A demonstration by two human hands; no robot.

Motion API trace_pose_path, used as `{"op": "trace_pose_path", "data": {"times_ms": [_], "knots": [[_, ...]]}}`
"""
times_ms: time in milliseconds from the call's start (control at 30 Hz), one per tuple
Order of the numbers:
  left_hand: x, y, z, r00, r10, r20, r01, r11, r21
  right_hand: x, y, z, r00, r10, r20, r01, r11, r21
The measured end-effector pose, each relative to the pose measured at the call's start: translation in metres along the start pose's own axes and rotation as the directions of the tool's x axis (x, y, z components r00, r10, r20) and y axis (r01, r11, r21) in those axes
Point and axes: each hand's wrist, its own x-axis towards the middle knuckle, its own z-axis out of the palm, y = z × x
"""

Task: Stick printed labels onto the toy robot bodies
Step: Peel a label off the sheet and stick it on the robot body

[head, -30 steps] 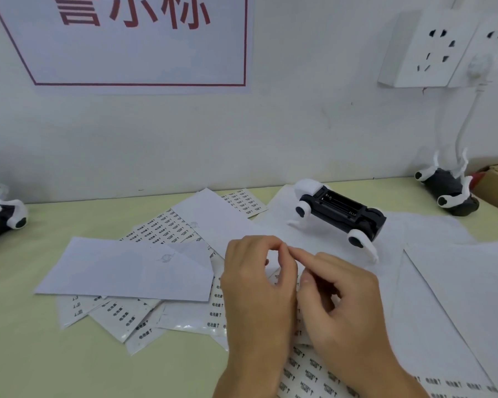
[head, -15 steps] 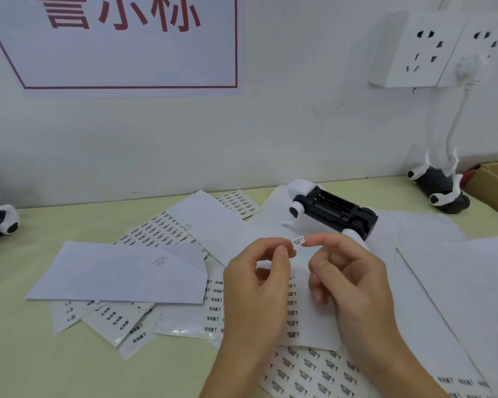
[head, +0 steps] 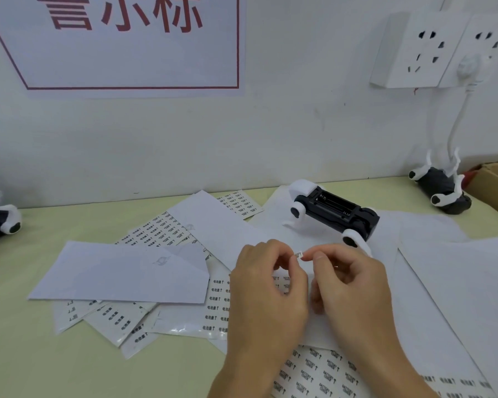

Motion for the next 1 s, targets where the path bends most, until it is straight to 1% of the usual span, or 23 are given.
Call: {"op": "trace_pose_path", "data": {"times_ms": [67,100,167,333,433,567,667,733,800,867,900,1000], "knots": [[-0.002,0.0,0.001,0.997,0.075,0.015,-0.076,0.992,0.097,0.001,0.002,0.001,0.999,0.001,-0.047,-0.004,0.998,-0.062],[-0.002,0.0,0.001,0.996,0.091,0.014,-0.092,0.989,0.12,0.001,0.003,0.002,0.998,0.007,-0.062,-0.011,0.997,-0.072],[-0.002,-0.001,0.001,0.996,0.088,0.006,-0.088,0.988,0.124,0.002,0.003,0.002,0.998,0.018,-0.064,-0.023,0.998,-0.066],[-0.001,-0.001,0.0,0.997,0.07,0.029,-0.073,0.992,0.099,0.001,-0.001,0.002,1.0,-0.021,0.023,0.022,0.999,-0.039],[-0.001,-0.002,0.0,0.998,0.052,0.034,-0.055,0.993,0.104,0.001,0.0,0.001,0.999,-0.027,0.02,0.028,0.998,-0.049],[-0.001,-0.003,0.001,1.0,0.011,0.014,-0.012,0.994,0.105,0.001,0.001,0.004,0.999,-0.037,0.005,0.037,0.998,-0.057],[0.0,-0.003,0.002,0.995,-0.064,-0.077,0.068,0.997,0.046,0.002,0.003,0.003,0.999,-0.02,-0.033,0.019,0.999,-0.045],[0.003,-0.001,0.001,0.98,-0.143,-0.141,0.142,0.99,-0.013,0.003,0.004,0.002,0.999,0.013,-0.052,-0.013,1.0,0.003],[0.006,0.001,-0.004,0.967,-0.188,-0.171,0.183,0.982,-0.048,0.003,0.003,0.0,0.998,0.027,-0.065,-0.023,0.998,0.053],[0.01,0.005,-0.009,0.973,-0.177,-0.145,0.175,0.984,-0.026,0.002,0.001,0.0,0.997,0.01,-0.079,-0.002,0.996,0.095],[0.013,0.008,-0.012,0.984,-0.145,-0.103,0.149,0.989,0.022,0.001,-0.001,-0.001,0.996,-0.005,-0.087,0.015,0.994,0.113],[0.026,0.012,-0.017,0.995,-0.016,0.099,-0.002,0.984,0.176,0.0,-0.004,-0.002,0.993,-0.03,-0.114,0.048,0.986,0.16]]}}
